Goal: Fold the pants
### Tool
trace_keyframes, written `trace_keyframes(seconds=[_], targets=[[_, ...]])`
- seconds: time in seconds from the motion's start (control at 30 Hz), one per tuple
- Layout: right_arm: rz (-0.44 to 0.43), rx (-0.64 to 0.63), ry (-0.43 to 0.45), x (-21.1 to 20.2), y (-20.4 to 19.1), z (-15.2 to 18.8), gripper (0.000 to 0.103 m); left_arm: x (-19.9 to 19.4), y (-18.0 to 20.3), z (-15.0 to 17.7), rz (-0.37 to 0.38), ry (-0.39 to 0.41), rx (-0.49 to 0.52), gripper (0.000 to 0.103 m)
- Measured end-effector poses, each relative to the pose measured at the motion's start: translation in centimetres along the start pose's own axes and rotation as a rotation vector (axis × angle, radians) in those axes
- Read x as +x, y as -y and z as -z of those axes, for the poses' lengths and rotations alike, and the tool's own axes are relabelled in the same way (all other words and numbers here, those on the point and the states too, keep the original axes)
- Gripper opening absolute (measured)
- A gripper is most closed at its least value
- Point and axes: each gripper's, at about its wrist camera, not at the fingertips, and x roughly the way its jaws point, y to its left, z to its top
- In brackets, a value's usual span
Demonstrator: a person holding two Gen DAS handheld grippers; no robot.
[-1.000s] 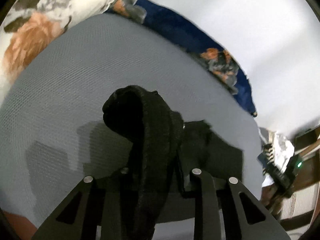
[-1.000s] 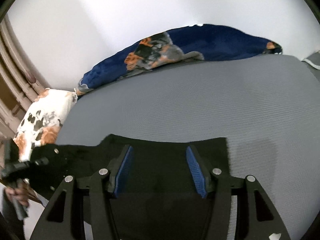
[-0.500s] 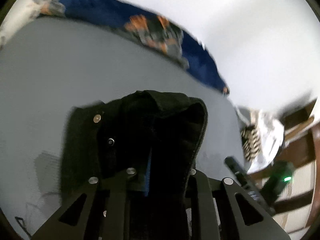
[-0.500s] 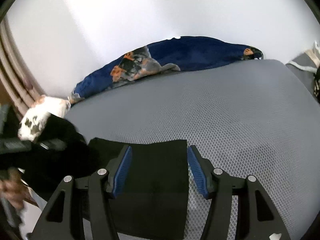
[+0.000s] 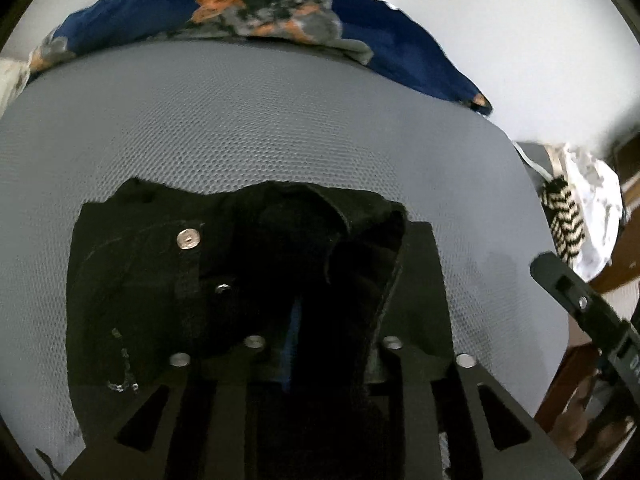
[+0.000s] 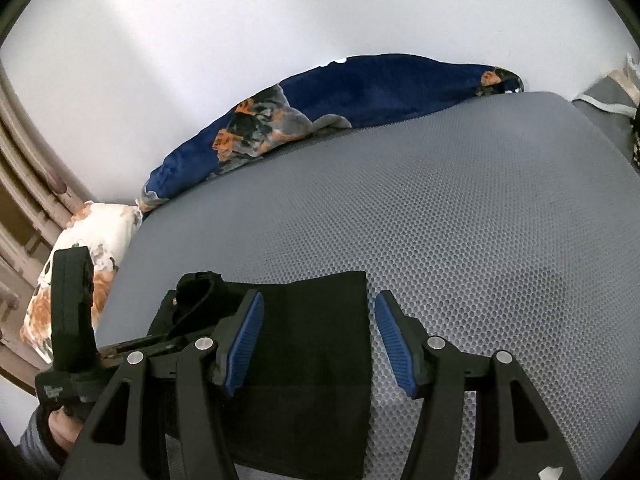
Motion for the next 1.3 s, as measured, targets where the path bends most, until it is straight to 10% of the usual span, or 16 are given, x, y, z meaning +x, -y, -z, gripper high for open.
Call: trace_keyframes(seconds=[0.1, 0.23, 0.57, 0.8, 0.9, 1.03, 1.3], targets=[[-0.008, 0.008, -0.012, 0.3, 0.3, 0.1, 0.056, -0.8, 0.4, 0.3, 0.069, 0.003, 0.045, 0.056], [-0.056, 0.009, -0.056, 1.4, 0.3, 0.7, 0.059, -3.3, -0.4, 0.7, 0.138, 0.043, 0.044, 0.061], [-0.325, 0.028, -0.318, 8.0, -0.5, 3.0, 0.074, -7.3, -11.0, 2.2, -0.109, 0.151, -0.089, 0.063], [-0.410, 0.054, -0.321, 11.6, -0.3, 2.4, 0.075, -6.2, -15.9, 4.3, -0.141, 0.110, -0.190, 0.063], [-0.438, 0.061, -0.327, 12.7, -1.0, 1.6, 0.063, -5.7, -16.3, 4.4, -0.132, 0.099, -0.211, 0.063], [-0.437, 0.059, -0.337, 13.0, -1.8, 1.3, 0.020, -5.6, -16.4, 4.2, -0.131, 0.100, -0.212, 0.063], [-0.369, 0.054, -0.187, 6.3, -2.3, 0.4, 0.010, -5.4, -16.0, 3.2, -0.135, 0.111, -0.190, 0.063]])
